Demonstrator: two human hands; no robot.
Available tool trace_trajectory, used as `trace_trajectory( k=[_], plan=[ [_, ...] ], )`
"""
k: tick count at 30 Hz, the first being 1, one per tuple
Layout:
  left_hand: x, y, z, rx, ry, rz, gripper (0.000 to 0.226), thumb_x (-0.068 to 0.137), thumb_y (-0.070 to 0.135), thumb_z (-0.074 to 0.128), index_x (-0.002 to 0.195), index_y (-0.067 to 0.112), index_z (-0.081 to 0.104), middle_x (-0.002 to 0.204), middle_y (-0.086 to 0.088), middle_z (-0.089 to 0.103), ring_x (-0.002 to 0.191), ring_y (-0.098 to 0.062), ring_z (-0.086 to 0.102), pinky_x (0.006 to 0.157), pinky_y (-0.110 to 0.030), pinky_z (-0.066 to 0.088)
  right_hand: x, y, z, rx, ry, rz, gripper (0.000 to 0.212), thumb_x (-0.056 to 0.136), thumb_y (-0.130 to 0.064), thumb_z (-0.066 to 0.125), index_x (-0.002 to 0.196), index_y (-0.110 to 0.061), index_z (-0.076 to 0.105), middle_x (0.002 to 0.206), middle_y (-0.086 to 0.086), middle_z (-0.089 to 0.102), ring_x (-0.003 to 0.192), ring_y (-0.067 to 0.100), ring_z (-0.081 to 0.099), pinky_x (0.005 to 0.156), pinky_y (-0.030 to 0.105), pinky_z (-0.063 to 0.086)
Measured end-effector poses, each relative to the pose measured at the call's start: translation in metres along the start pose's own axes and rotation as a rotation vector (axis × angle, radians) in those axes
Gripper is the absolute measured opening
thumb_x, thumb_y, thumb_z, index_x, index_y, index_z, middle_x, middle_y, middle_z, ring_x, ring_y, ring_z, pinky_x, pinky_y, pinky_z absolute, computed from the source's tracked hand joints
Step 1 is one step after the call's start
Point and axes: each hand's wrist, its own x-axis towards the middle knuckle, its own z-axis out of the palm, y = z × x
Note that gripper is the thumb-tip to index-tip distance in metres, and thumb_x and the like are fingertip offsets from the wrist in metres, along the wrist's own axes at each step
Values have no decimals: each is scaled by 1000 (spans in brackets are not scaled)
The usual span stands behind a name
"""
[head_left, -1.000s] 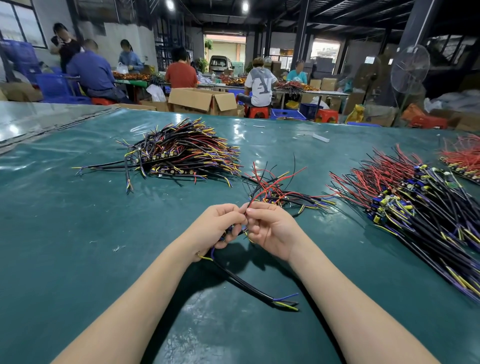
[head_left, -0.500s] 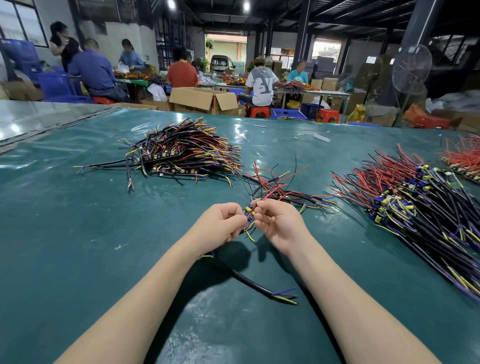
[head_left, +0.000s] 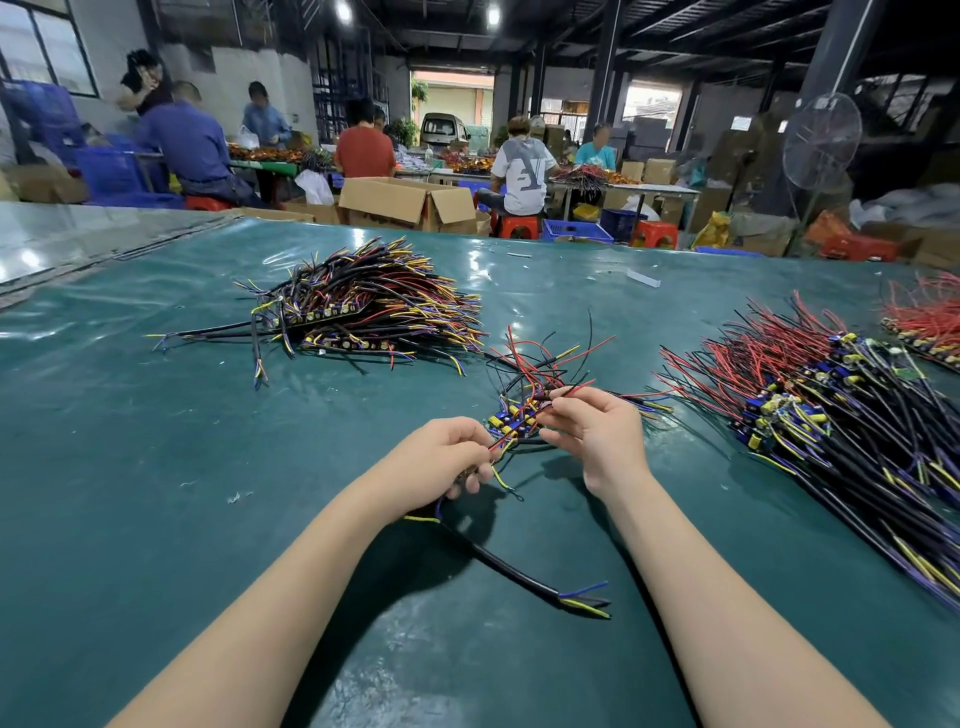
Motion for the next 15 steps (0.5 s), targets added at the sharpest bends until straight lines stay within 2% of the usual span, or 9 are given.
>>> trace_trajectory(
  k=[2, 5, 8, 12, 15],
  plan=[
    [-1, 0, 1, -39, -58, -8, 29, 90, -8, 37, 84, 12, 56, 76, -1, 60, 51, -2, 55, 45, -13, 37, 2, -1, -3, 71, 3, 43, 26, 85, 11, 48, 67, -6, 56, 45, -2, 60, 42, 8, 61, 43, 18, 51],
    [-2, -2, 2, -5, -106, -16, 24, 92, -6, 43, 92, 12, 58, 84, -1, 64, 61, -2, 65, 50, -13, 44, 3, 0, -5, 88, 34, 84, 26, 85, 12, 47, 67, -4, 54, 41, 0, 58, 38, 9, 59, 42, 17, 50],
    [-2, -3, 1, -40, -83, -42, 18, 91, -3, 49, 97, 11, 57, 79, -2, 66, 60, -3, 66, 48, -14, 45, 5, 1, -5, 86, 85, 103, 24, 86, 10, 48, 66, -1, 54, 39, 1, 57, 36, 10, 59, 40, 17, 50],
    [-3, -3, 3, 32, -78, -34, 19, 88, -1, 56, 93, 17, 53, 79, -6, 68, 61, -8, 65, 47, -14, 44, 8, 1, -5, 105, 141, 131, 25, 86, 5, 48, 63, -2, 55, 36, 0, 55, 33, 9, 55, 36, 17, 47],
    [-4, -2, 1, 38, -93, -39, 16, 87, -2, 56, 87, 14, 55, 75, -2, 68, 55, -4, 63, 45, -14, 42, 9, 2, -7, 64, 133, 72, 26, 85, 9, 51, 62, -3, 54, 37, -2, 55, 34, 8, 55, 39, 17, 49]
  ],
)
